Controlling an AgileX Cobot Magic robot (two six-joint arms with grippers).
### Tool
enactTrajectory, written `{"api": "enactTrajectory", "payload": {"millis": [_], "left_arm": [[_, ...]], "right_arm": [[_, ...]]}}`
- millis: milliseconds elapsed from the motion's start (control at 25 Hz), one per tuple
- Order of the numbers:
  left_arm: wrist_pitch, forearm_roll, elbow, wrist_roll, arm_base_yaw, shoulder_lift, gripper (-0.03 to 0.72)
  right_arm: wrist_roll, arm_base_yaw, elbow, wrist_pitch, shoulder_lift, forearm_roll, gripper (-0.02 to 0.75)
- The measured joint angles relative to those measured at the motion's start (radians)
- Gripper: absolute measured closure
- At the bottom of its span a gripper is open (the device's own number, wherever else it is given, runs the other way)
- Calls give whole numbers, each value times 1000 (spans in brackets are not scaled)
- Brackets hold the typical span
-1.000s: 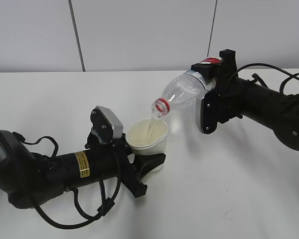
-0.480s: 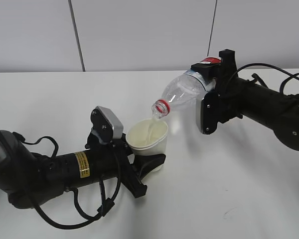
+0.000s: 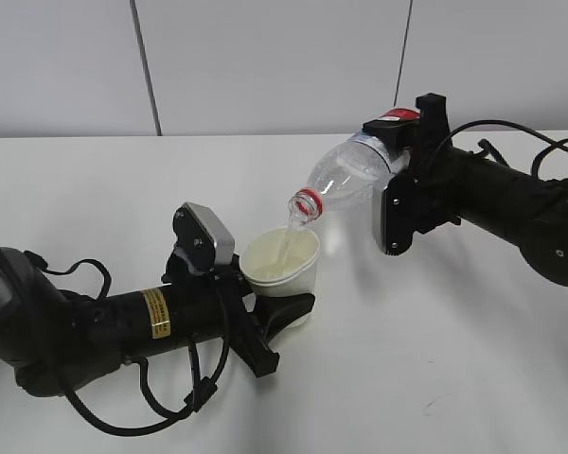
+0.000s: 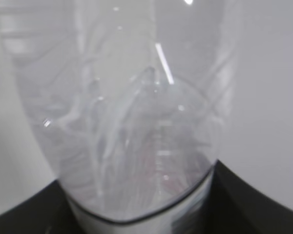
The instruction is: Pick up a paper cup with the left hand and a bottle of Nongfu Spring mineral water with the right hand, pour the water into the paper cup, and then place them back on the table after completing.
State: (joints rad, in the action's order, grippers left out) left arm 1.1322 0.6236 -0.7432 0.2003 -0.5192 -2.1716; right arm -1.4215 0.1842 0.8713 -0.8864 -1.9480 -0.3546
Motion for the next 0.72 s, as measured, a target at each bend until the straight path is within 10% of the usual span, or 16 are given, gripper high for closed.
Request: {"api": "enactTrajectory", "payload": {"millis": [720], "left_arm": [[-4, 3, 0, 0, 0, -1, 342]], "right_arm": [[112, 0, -2, -9, 0, 7, 332]]}}
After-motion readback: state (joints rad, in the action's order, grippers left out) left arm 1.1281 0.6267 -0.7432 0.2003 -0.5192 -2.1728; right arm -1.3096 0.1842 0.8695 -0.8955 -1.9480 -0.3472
